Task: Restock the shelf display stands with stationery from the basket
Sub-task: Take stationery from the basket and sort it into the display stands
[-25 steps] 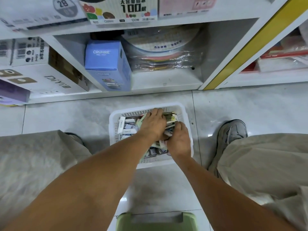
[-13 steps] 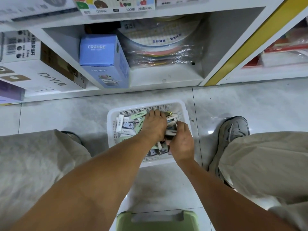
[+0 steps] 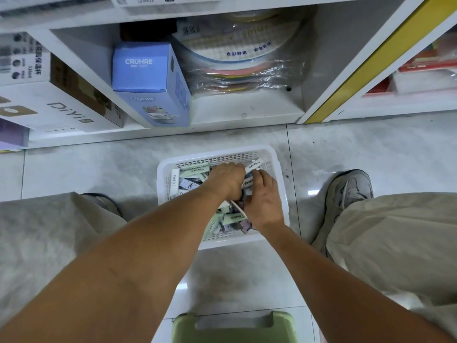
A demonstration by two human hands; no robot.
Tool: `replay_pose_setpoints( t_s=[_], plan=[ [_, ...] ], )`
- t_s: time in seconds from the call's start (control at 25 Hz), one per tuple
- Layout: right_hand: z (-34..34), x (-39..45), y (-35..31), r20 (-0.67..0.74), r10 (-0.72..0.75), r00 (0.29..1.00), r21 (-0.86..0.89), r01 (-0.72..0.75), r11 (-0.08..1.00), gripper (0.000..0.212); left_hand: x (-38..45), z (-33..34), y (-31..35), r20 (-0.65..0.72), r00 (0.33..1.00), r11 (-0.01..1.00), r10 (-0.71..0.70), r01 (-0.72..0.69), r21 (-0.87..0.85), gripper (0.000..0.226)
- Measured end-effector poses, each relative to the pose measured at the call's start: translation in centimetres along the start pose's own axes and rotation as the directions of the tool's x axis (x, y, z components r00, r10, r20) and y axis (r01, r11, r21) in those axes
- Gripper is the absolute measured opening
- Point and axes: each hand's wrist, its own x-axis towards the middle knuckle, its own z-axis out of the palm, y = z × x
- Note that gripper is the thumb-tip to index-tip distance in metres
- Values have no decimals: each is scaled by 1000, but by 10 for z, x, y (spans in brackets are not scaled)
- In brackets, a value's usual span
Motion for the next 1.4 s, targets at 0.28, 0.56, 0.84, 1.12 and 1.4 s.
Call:
replay_pose_setpoints(
  t_s=[0.28,0.56,0.84,1.12,1.4],
  plan=[
    [-16,-1,2,-67,28,997,174,-16,985,69,-9,-15,-11,30,998,998,46,-45,-40,60],
    [-37,-2,-7,-161,31,986,191,1,982,56,-32,-25,-10,-88,994,996,61,-66,-61,52],
    [-64,-8,-17,-124,171,977,355,-117,928,59,-63,-41,-7,-229,973,997,40,-52,-48,46],
    [-88,-17,-33,154,149,977,625,-213,751,57,-93,-48,-8,-161,987,981,-25,-7,-196,45],
    [-118,-7,-43,273,216,937,821,-344,455,29,-105,-53,-7,-79,997,941,-5,-22,-338,60]
  ],
)
